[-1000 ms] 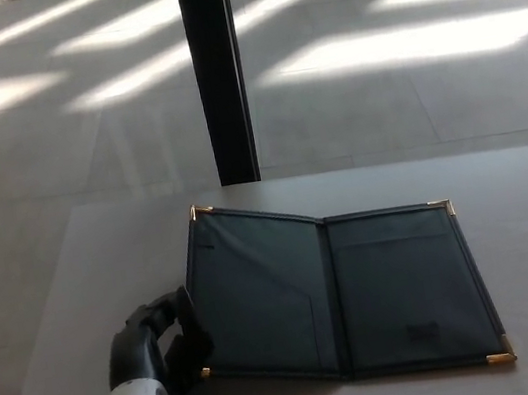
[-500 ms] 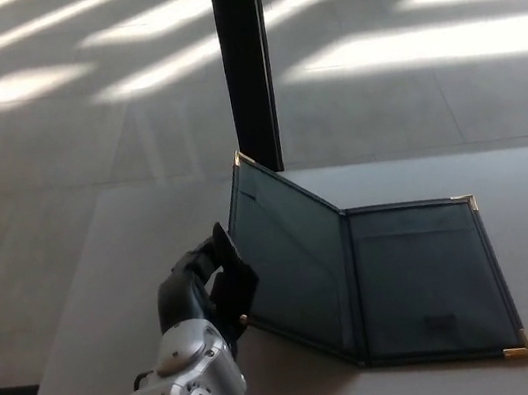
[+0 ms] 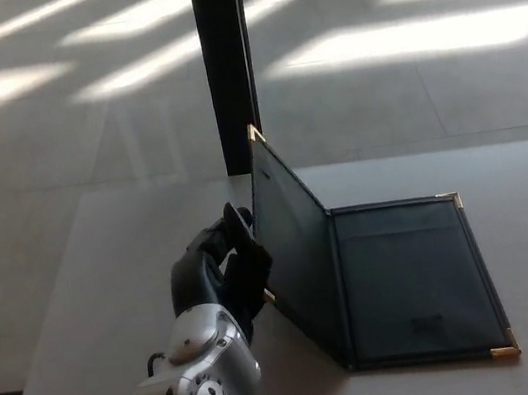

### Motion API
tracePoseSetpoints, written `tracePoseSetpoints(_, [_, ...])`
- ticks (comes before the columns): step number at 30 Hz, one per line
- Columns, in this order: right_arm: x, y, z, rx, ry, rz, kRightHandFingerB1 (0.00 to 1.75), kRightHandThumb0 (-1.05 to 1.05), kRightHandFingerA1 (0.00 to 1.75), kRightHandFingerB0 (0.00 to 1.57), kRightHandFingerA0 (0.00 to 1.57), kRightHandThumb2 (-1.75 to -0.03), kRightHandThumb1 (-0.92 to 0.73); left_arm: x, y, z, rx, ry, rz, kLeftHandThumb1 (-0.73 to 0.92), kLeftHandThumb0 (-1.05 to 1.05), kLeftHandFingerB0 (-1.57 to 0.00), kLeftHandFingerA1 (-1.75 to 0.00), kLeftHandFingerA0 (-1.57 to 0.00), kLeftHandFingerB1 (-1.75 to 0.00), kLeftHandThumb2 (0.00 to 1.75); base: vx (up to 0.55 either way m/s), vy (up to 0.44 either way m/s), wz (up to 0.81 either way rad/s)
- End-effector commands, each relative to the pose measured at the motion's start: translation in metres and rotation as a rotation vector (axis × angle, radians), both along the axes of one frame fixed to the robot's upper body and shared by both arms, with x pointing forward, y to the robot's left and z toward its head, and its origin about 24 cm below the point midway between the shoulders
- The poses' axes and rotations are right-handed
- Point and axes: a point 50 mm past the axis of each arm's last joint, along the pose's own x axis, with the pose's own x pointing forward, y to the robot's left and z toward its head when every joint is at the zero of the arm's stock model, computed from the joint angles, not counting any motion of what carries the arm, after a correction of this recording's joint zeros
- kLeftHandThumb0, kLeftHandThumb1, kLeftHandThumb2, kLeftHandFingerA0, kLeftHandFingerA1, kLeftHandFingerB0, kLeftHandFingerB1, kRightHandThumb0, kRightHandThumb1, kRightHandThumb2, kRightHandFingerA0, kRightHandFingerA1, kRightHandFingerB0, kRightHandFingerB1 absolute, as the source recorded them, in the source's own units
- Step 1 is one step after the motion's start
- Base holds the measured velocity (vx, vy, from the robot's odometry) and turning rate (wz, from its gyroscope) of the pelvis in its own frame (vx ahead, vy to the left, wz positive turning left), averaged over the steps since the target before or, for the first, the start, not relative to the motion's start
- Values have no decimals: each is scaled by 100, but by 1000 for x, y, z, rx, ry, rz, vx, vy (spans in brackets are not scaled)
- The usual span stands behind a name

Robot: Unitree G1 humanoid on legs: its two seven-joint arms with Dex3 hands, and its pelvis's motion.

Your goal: The robot uses its left hand to push the cover of the diary kept in the middle of the desk to close it

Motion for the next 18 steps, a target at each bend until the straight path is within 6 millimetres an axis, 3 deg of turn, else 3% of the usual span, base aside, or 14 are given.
tracePoseSetpoints(1, [-1,-5,2,-24,30,0,74,-94,93,62,71,-104,-68,-69,-136,92,-324,-250,-548,92,-86,-43,-56,-60,-50,86,0,0,0])
tracePoseSetpoints(2, [0,-5,3,-29,34,7,75,-92,97,63,65,-72,-92,-85,-146,101,-322,-283,-634,92,-88,-45,-54,-58,-50,84,0,0,0])
tracePoseSetpoints(3, [0,-5,3,-30,35,8,75,-92,97,63,65,-72,-92,-87,-146,101,-322,-287,-642,92,-88,-45,-54,-58,-50,84,0,0,0])
tracePoseSetpoints(4, [0,-4,3,-32,35,7,74,-92,97,63,67,-72,-92,-95,-149,105,-295,-319,-682,81,-81,-43,-61,-55,-58,120,0,0,0])
tracePoseSetpoints(5, [2,-4,4,-43,43,9,76,-95,96,61,70,-104,-70,-112,-154,114,-236,-369,-767,92,-90,-46,-53,-58,-48,85,0,0,0])
tracePoseSetpoints(6, [2,-4,5,-46,46,10,76,-95,96,61,70,-104,-70,-115,-154,115,-228,-372,-776,92,-90,-46,-53,-58,-48,85,0,0,0])
tracePoseSetpoints(7, [1,-4,5,-54,43,29,77,-93,99,62,64,-73,-92,-126,-157,117,-201,-395,-827,92,-94,-42,-55,-54,-50,83,0,0,0])
tracePoseSetpoints(8, [2,-5,5,-50,40,23,76,-93,100,63,67,-72,-92,-129,-158,117,-194,-393,-834,92,-93,-41,-57,-52,-51,82,0,0,0])
tracePoseSetpoints(9, [2,-5,6,-44,36,13,77,-92,99,65,67,-72,-92,-131,-158,116,-183,-390,-838,78,-86,-40,-66,-48,-61,119,0,0,0])
tracePoseSetpoints(12, [0,-3,5,-43,45,20,76,-92,99,62,67,-73,-92,-129,-159,98,-92,-403,-832,77,-86,-36,-66,-43,-60,116,0,0,0])
tracePoseSetpoints(13, [0,-2,4,-39,55,23,78,-94,98,62,72,-104,-70,-125,-159,85,-24,-402,-831,92,-93,-36,-65,-40,-55,81,0,0,0])
tracePoseSetpoints(14, [0,-2,4,-38,58,24,78,-94,98,62,72,-104,-70,-124,-159,80,-4,-402,-832,92,-93,-36,-65,-40,-55,81,0,0,0])
tracePoseSetpoints(15, [0,-2,3,-38,55,29,77,-91,100,61,66,-74,-92,-120,-159,69,51,-393,-845,92,-91,-36,-65,-41,-53,81,0,0,0])
tracePoseSetpoints(18, [-1,1,1,-23,45,34,78,-92,100,63,64,-73,-92,-116,-157,44,105,-342,-855,92,-91,-32,-64,-36,-54,76,0,0,0])
